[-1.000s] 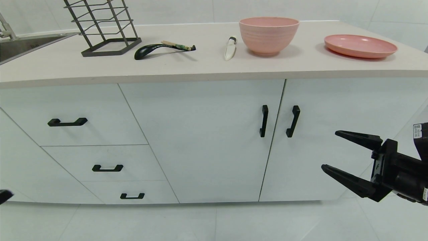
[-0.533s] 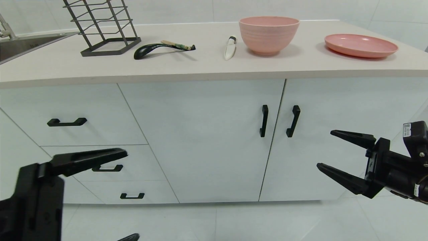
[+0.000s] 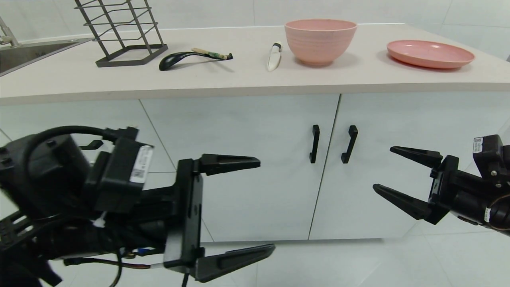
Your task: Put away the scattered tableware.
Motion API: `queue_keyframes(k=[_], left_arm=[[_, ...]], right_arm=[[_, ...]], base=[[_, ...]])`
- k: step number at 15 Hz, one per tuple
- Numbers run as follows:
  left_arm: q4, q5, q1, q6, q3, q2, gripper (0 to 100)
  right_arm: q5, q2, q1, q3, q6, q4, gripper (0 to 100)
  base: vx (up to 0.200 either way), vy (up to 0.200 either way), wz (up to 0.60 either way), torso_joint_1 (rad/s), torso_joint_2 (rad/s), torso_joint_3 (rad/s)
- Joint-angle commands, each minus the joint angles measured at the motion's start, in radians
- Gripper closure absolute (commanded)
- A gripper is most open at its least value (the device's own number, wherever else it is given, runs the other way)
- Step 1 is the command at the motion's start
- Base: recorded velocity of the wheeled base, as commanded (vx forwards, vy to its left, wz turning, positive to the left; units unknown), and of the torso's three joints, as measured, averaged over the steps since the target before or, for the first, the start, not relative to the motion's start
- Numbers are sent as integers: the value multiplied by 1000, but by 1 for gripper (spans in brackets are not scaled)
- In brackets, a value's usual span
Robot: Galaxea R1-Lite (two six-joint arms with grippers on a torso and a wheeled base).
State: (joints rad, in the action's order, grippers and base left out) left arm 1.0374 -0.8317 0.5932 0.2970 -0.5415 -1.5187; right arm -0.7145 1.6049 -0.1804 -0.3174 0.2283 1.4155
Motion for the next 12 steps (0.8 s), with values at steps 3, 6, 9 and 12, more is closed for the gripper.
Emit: queue_keyframes(k=[3, 6, 9, 12], left_arm=[[-8, 14, 129, -76, -161, -212, 0], [-168, 102, 171, -73, -353, -310, 0], [-301, 192, 191, -65, -472, -357, 0], [-320, 192, 212, -16, -503, -399, 0]], right_arm=[[0, 32, -34, -2, 0, 3, 0], [0, 63, -37, -31, 2, 3, 0], [0, 99, -45, -57, 2, 5, 0], [0, 148, -59, -111, 2, 6, 0]], base=[[0, 0, 0, 0, 0, 0], [0, 0, 0, 0, 0, 0], [0, 0, 0, 0, 0, 0], [0, 0, 0, 0, 0, 0]])
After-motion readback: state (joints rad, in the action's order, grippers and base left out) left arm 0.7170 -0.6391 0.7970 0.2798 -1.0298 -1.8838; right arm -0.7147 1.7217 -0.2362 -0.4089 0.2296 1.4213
